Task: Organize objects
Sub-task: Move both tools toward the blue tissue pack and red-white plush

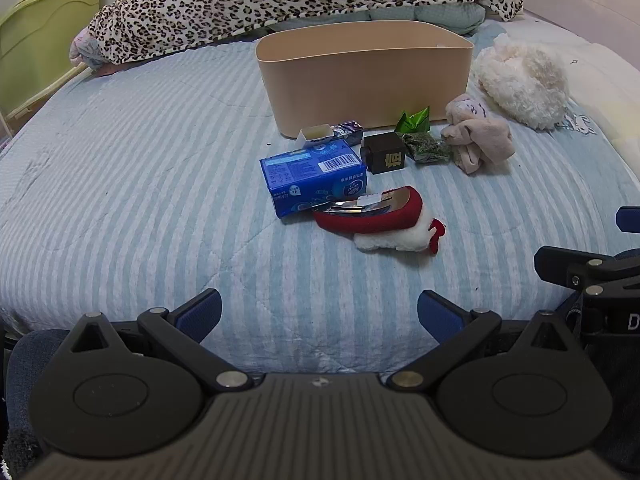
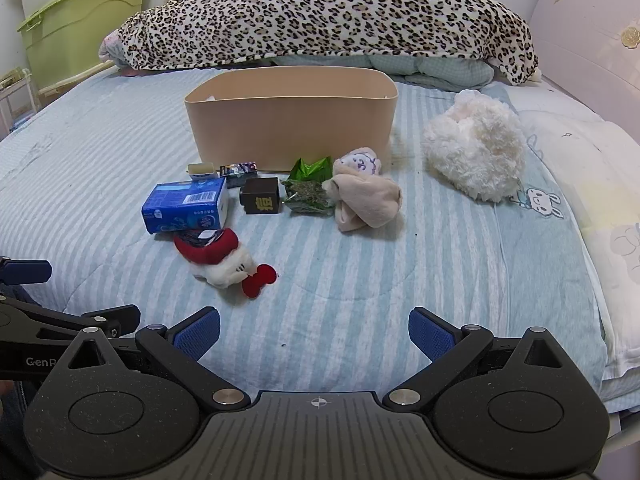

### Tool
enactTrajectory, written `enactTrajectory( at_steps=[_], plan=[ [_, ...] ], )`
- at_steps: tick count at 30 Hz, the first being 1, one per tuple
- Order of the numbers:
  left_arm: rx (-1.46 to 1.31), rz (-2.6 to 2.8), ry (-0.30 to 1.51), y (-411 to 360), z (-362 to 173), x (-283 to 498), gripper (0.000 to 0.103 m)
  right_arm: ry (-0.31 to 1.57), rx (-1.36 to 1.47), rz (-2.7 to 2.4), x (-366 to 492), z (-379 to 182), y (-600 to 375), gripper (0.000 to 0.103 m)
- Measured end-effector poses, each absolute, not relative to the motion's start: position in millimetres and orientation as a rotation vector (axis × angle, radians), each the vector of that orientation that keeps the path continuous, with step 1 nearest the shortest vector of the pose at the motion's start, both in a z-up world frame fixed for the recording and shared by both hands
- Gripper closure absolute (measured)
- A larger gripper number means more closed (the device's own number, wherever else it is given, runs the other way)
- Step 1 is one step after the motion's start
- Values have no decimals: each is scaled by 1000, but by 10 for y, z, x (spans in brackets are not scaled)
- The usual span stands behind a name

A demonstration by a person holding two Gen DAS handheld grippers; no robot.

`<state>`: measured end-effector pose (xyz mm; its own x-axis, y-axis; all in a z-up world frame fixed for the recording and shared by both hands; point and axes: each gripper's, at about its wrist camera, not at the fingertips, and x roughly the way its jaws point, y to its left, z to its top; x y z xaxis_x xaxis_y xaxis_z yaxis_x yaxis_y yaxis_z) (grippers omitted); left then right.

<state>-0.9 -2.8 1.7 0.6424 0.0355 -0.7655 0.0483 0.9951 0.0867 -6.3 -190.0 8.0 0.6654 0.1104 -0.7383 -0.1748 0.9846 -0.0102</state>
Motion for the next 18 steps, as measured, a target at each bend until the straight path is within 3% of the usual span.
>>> enactTrajectory(
  at_steps=[18],
  plan=[
    [102,-26,876,3,2,5,0,833,-93,166,-37,52,-1868,1]
  ],
)
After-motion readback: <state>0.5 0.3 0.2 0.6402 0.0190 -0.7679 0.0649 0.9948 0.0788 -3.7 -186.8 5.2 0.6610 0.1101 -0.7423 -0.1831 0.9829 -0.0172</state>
